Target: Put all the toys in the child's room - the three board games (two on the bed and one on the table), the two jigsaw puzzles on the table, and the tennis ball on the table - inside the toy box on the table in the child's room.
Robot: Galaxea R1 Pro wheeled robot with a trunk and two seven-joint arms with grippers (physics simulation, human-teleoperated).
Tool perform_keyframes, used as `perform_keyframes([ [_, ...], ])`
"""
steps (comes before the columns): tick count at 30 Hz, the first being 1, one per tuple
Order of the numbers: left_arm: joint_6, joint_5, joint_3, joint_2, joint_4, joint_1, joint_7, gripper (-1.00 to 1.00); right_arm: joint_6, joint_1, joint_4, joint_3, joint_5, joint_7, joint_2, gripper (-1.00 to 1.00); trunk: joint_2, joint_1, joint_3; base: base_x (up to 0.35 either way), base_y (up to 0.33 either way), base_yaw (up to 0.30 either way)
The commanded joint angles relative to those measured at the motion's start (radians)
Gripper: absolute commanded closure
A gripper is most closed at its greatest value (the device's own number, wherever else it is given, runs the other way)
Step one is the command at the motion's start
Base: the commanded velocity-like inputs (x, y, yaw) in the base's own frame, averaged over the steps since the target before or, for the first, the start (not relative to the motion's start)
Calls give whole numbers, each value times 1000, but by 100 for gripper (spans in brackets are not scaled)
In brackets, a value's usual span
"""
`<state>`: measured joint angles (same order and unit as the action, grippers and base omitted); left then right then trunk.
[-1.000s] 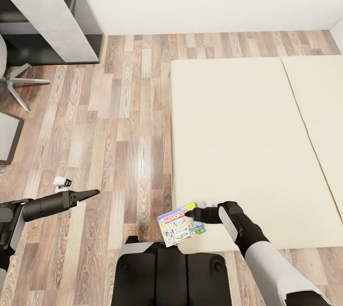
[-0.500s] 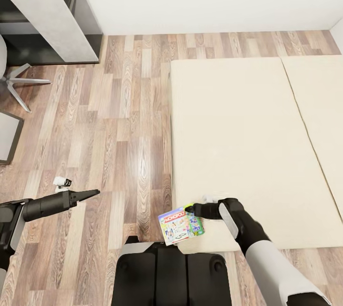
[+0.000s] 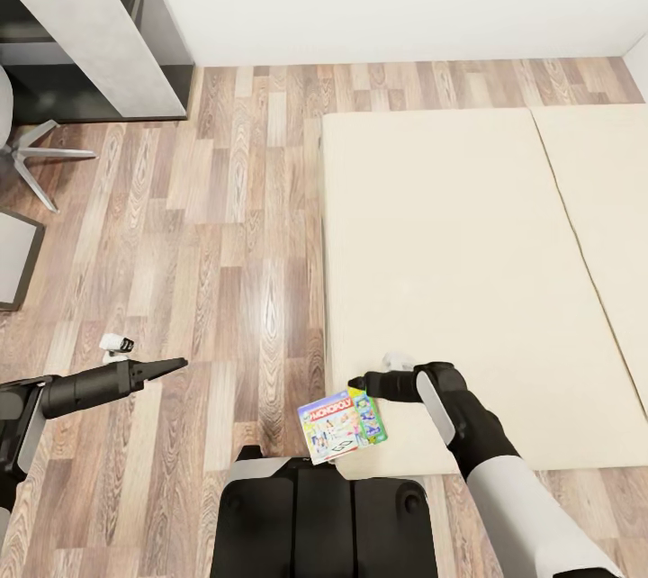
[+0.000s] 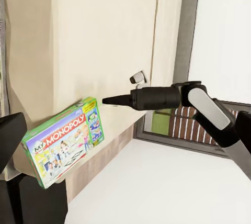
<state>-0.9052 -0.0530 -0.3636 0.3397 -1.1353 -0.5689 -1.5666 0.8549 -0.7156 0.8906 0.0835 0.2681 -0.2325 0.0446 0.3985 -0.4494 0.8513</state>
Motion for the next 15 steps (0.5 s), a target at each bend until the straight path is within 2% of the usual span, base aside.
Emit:
perform_keyframes([
  [1, -11, 1, 0, 0, 0, 0, -4, -100, 4, 3, 21, -1, -5, -5, 0, -100, 1, -1, 1, 0, 0, 0],
  [2, -11, 1, 0, 1, 0, 0, -4, -100, 4, 6, 37, -1, -5, -5, 1, -100, 1, -1, 1, 0, 0, 0],
  [4, -11, 1, 0, 1, 0, 0, -4, -100, 4, 35, 170, -5, -4, -6, 0, -100, 1, -1, 1, 0, 0, 0],
  [5, -11, 1, 0, 1, 0, 0, -4, -100, 3, 43, 205, -5, -3, -6, 0, -100, 1, -1, 1, 0, 0, 0],
  [7, -11, 1, 0, 4, 0, 0, -4, -100, 3, 91, 338, -7, -1, -24, -1, -100, 1, -1, 1, 0, 0, 0],
  [9, -11, 1, 0, 6, 0, 0, -4, -100, 3, 150, 440, -11, -1, -66, -7, -100, 1, -1, 1, 0, 0, 0],
  [15, -11, 1, 0, 8, 0, 0, -4, -100, 3, 266, 628, -29, 0, -206, -40, -100, 1, -1, 1, 0, 0, 0],
])
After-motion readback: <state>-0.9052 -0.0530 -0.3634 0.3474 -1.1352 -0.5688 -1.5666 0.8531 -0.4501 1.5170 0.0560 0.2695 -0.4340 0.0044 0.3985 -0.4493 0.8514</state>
